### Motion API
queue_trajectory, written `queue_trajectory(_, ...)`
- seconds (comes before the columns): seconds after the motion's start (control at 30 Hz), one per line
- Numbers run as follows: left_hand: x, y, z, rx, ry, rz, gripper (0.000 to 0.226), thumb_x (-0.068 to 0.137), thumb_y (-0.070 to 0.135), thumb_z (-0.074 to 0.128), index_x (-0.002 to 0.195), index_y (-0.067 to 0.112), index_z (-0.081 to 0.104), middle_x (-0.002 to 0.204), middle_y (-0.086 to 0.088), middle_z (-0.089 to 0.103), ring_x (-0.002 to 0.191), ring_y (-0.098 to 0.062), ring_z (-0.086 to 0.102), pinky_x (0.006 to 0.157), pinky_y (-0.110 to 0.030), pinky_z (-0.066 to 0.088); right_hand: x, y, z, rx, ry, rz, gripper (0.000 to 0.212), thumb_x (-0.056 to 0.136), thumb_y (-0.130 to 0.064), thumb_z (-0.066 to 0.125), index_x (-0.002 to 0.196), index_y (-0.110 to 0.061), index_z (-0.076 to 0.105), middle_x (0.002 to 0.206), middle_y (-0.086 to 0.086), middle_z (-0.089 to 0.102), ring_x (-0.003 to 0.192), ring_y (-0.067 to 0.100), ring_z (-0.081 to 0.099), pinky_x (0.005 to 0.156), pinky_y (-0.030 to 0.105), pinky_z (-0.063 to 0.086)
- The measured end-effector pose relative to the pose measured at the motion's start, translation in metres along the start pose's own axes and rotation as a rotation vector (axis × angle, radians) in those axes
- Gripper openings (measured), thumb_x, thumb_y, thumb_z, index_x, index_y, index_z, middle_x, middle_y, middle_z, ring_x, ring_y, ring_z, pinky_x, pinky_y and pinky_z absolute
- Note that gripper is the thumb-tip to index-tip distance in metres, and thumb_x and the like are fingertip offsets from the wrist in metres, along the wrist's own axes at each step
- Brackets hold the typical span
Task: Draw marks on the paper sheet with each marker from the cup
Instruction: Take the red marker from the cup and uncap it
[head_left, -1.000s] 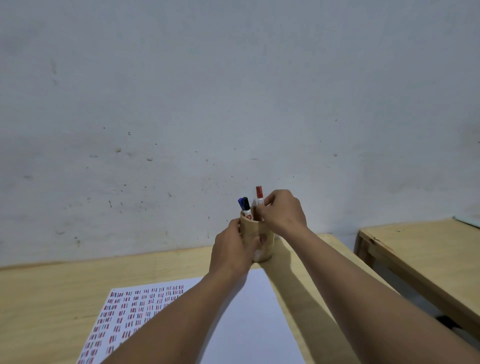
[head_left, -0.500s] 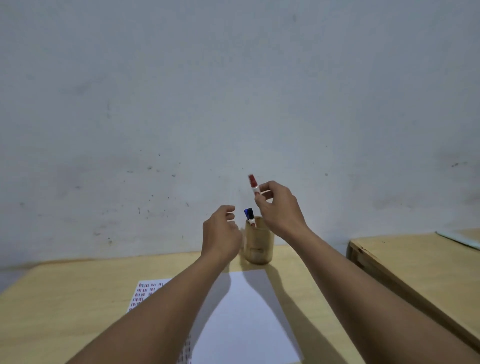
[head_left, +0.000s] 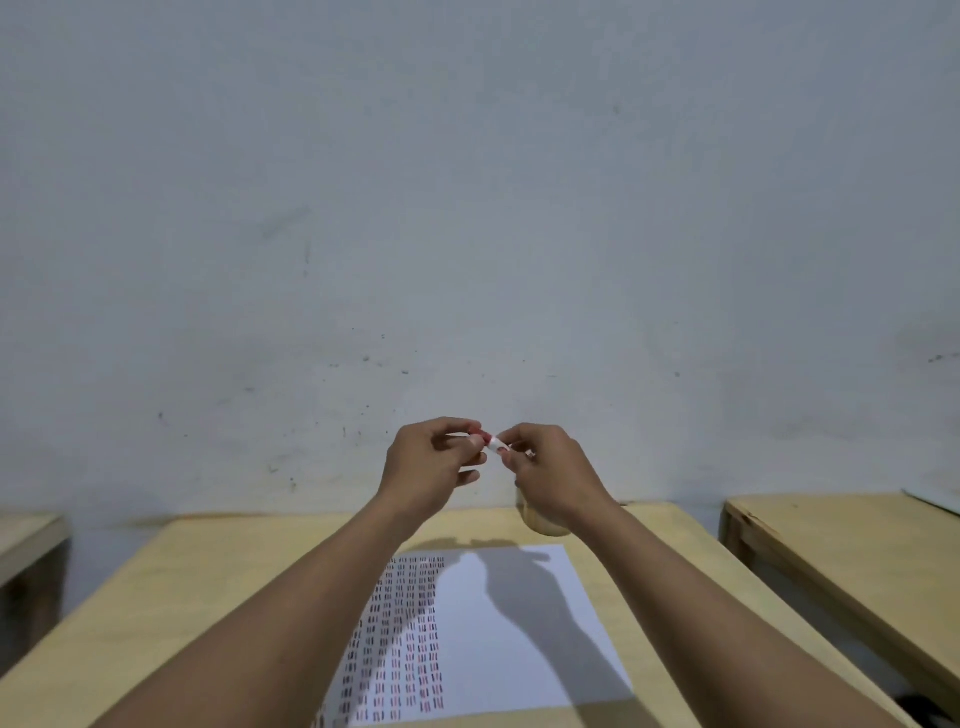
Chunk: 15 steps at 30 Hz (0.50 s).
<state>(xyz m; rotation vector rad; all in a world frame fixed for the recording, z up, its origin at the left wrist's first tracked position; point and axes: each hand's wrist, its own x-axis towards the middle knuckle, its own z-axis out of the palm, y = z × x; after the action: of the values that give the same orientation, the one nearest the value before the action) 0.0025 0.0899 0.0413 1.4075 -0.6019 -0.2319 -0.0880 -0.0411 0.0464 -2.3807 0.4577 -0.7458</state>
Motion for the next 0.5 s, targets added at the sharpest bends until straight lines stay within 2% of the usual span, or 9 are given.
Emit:
queue_trajectory(0.1, -0.004, -0.002, -0.005, -0.010, 0.053, 0.002, 0.008, 0.091, 0.007, 0.069, 0.095, 0.007, 0.076, 0.091, -0.012, 0.079, 0.089, -0.026, 0.077, 0.080, -0.040, 0.063, -0.006, -0.005, 0.004, 0.048, 0.057, -0.003, 0.028, 0.100, -0.021, 0.058, 0.126, -0.025, 0.064, 0.107, -0.008, 0.062, 0.087, 0.013, 0.064, 0.090, 0.035, 0.053)
queue_trajectory(0.13, -0.006, -0.003, -0.006, -0.017, 0.074, 0.002, 0.009, 0.091, 0.007, 0.068, 0.095, 0.006, 0.076, 0.092, -0.012, 0.079, 0.088, -0.025, 0.077, 0.080, -0.039, 0.063, -0.010, -0.007, 0.006, 0.042, 0.118, -0.010, 0.025, 0.099, -0.023, 0.058, 0.123, -0.026, 0.063, 0.108, -0.006, 0.061, 0.084, 0.010, 0.062, 0.087, 0.034, 0.051)
queue_trajectory(0.2, -0.009, -0.005, -0.009, -0.055, 0.125, -0.011, 0.009, 0.091, 0.006, 0.068, 0.096, 0.005, 0.075, 0.094, -0.012, 0.079, 0.088, -0.025, 0.077, 0.081, -0.039, 0.063, -0.023, -0.013, 0.011, 0.100, 0.210, 0.018, 0.009, 0.096, -0.026, 0.061, 0.103, -0.022, 0.065, 0.094, -0.004, 0.065, 0.074, 0.007, 0.059, 0.076, 0.035, 0.051)
queue_trajectory(0.27, -0.013, -0.008, -0.013, -0.115, 0.170, -0.043, 0.010, 0.090, 0.005, 0.068, 0.096, 0.004, 0.075, 0.094, -0.014, 0.078, 0.088, -0.024, 0.077, 0.081, -0.038, 0.063, -0.036, -0.016, 0.019, 0.266, 0.159, 0.130, 0.019, 0.095, -0.032, 0.063, 0.087, -0.015, 0.067, 0.074, -0.003, 0.064, 0.062, 0.012, 0.057, 0.067, 0.040, 0.055)
queue_trajectory(0.33, -0.019, -0.012, -0.017, -0.156, 0.175, -0.079, 0.010, 0.091, 0.004, 0.066, 0.096, 0.002, 0.075, 0.093, -0.015, 0.078, 0.088, -0.024, 0.078, 0.081, -0.038, 0.063, -0.046, -0.020, 0.028, 0.570, 0.001, 0.359, 0.028, 0.095, -0.040, 0.064, 0.089, -0.013, 0.070, 0.069, -0.001, 0.061, 0.058, 0.013, 0.054, 0.056, 0.034, 0.055)
queue_trajectory(0.4, -0.025, -0.016, -0.022, -0.159, 0.127, -0.116, 0.011, 0.091, 0.002, 0.065, 0.096, 0.000, 0.074, 0.094, -0.017, 0.078, 0.089, -0.025, 0.078, 0.082, -0.039, 0.063, -0.051, -0.019, 0.037, 0.995, -0.130, 0.588, 0.029, 0.094, -0.040, 0.068, 0.097, -0.011, 0.070, 0.067, -0.001, 0.058, 0.053, 0.010, 0.050, 0.047, 0.023, 0.047)
queue_trajectory(0.47, -0.033, -0.019, -0.025, -0.113, 0.053, -0.151, 0.011, 0.091, 0.001, 0.064, 0.098, -0.002, 0.073, 0.096, -0.017, 0.078, 0.090, -0.026, 0.077, 0.083, -0.041, 0.063, -0.052, -0.017, 0.045, 1.401, -0.164, 0.721, 0.022, 0.095, -0.031, 0.070, 0.095, -0.009, 0.067, 0.062, 0.000, 0.056, 0.045, 0.007, 0.048, 0.041, 0.017, 0.045)
queue_trajectory(0.5, -0.036, -0.020, -0.028, -0.085, 0.023, -0.159, 0.012, 0.091, 0.001, 0.065, 0.099, -0.002, 0.073, 0.097, -0.018, 0.078, 0.090, -0.026, 0.077, 0.083, -0.042, 0.063, -0.052, -0.015, 0.051, 1.527, -0.152, 0.752, 0.018, 0.095, -0.024, 0.070, 0.093, -0.007, 0.066, 0.060, 0.002, 0.056, 0.043, 0.007, 0.050, 0.040, 0.015, 0.046)
